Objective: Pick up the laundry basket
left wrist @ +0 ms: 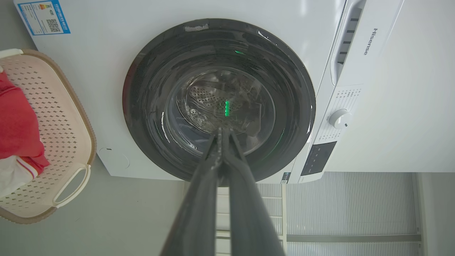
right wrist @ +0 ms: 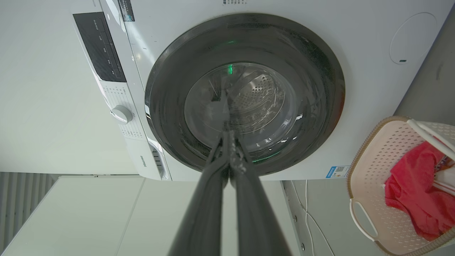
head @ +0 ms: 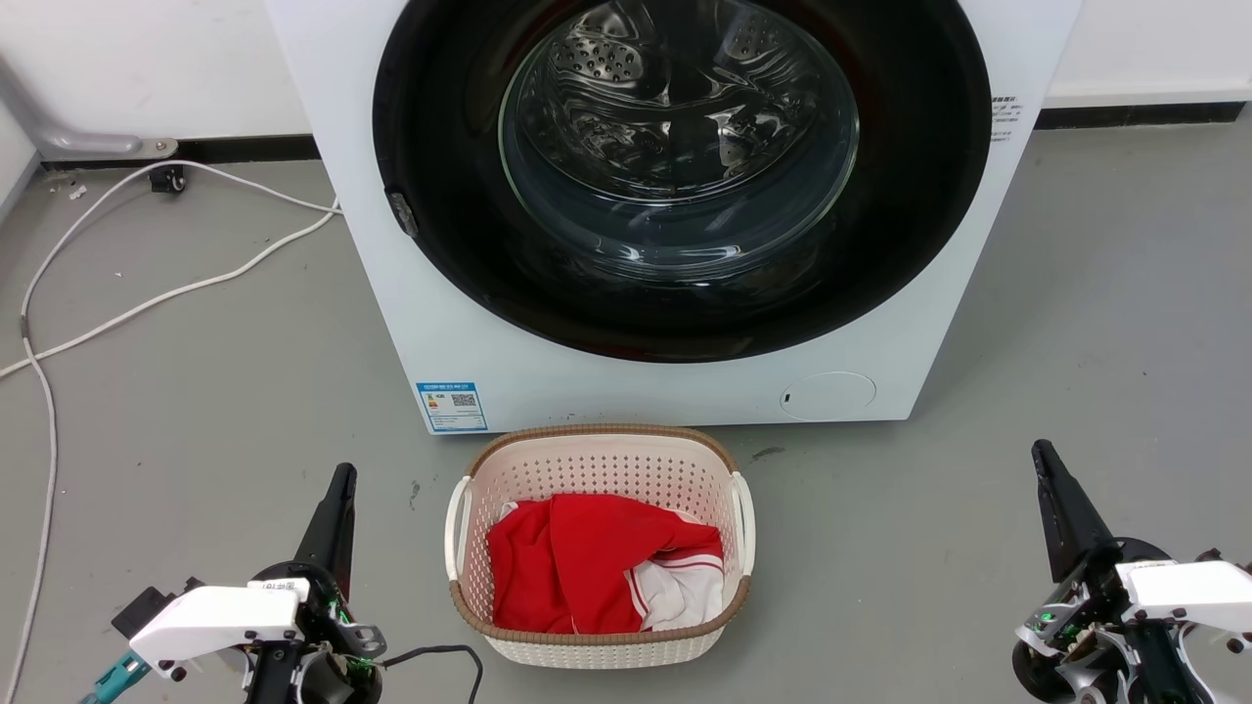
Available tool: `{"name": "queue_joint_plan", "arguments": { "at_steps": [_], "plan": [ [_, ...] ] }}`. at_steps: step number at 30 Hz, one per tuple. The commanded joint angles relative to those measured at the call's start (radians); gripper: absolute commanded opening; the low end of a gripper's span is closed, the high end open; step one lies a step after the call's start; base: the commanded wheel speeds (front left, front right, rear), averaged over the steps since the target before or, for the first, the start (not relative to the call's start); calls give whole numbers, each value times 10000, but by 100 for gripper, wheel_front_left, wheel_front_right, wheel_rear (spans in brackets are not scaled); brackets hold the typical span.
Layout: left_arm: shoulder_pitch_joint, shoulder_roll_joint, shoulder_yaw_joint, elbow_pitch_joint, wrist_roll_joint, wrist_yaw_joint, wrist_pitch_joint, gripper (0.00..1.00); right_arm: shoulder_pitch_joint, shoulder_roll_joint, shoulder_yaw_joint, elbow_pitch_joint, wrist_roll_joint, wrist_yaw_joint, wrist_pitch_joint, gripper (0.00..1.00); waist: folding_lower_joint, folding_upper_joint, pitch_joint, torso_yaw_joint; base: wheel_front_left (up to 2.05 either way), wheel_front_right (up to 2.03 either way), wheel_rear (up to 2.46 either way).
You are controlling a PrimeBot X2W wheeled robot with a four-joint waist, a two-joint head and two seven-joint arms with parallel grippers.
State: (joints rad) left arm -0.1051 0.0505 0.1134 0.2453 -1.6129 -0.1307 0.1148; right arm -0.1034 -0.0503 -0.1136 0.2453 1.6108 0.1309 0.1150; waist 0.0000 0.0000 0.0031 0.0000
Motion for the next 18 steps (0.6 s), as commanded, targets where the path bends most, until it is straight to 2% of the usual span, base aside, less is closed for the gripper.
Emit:
{"name": "queue_joint_plan", "arguments": {
  "at_steps": [1, 3, 4, 11, 15, 18],
  "plan": [
    [-83, -9, 20, 2, -4, -23, 19, 0, -112, 2, -6, 0, 43, -3, 12, 0, 0, 0, 0, 0, 0, 0, 0],
    [-83, -9, 20, 2, -4, -23, 19, 0, -112, 2, -6, 0, 43, -3, 12, 0, 0, 0, 0, 0, 0, 0, 0],
    [0, 0, 0, -2, 0, 0, -2, 100, 0, 0, 0, -1, -2, 0, -3, 100, 0, 0, 0, 0, 0, 0, 0],
    [227, -30, -35, 93, 263, 2, -216, 100, 242, 11, 31, 154, -233, -2, -208, 100, 0, 0, 7, 1, 0, 0, 0],
    [236, -27, 48, -209, 1208, 13, -515, 100, 274, 9, 8, -112, -1278, -2, -508, 100, 0, 0, 23, 3, 0, 0, 0],
    [238, -26, 66, -356, 1533, 55, -610, 100, 292, 9, 46, -260, -1805, -2, -604, 100, 0, 0, 31, 4, 0, 0, 0]
  ]
}}
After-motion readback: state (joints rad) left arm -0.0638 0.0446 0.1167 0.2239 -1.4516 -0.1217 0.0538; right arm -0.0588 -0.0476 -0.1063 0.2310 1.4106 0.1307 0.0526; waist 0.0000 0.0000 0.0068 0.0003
